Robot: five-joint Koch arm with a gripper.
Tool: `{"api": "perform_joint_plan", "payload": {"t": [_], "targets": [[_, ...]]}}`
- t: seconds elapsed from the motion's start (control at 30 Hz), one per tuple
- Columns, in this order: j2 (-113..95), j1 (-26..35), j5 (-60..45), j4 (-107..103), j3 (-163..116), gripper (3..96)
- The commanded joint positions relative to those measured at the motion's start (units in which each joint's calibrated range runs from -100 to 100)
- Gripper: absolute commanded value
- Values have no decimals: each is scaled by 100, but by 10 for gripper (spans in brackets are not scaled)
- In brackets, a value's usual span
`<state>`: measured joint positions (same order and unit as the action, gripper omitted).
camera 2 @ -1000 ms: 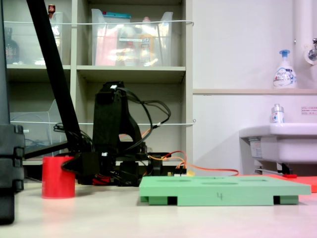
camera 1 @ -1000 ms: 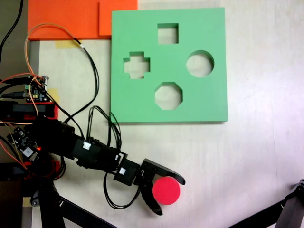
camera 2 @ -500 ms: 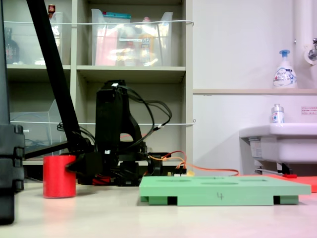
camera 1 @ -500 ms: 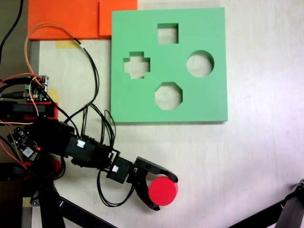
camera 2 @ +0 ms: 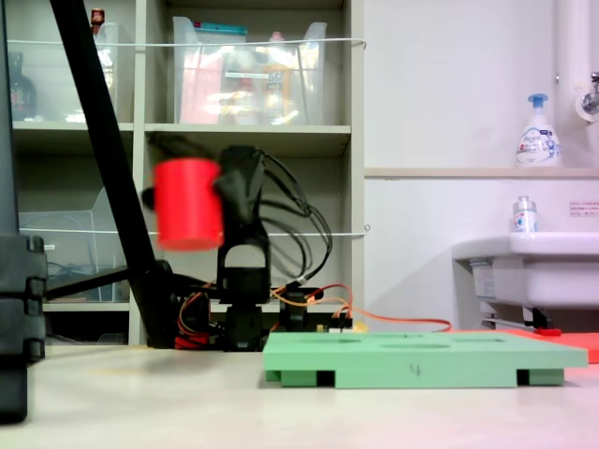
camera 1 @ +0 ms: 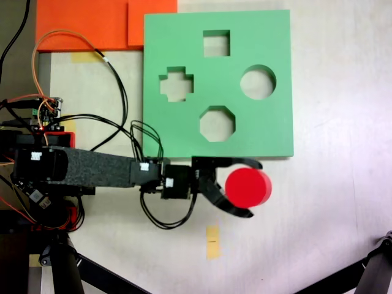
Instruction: Put the cylinder block into the corresponding hole
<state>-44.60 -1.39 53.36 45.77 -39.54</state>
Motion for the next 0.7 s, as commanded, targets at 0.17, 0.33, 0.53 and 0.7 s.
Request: {"api": "perform_joint_plan", "payload": {"t": [0.17, 0.33, 0.53, 0.7], "targets": [[1010, 1138, -400, -1144, 2249, 205], [2113, 1553, -449, -1076, 2568, 205], [3426, 1822, -449, -720, 2877, 207], [4278, 1871, -449, -547, 3067, 207]]}}
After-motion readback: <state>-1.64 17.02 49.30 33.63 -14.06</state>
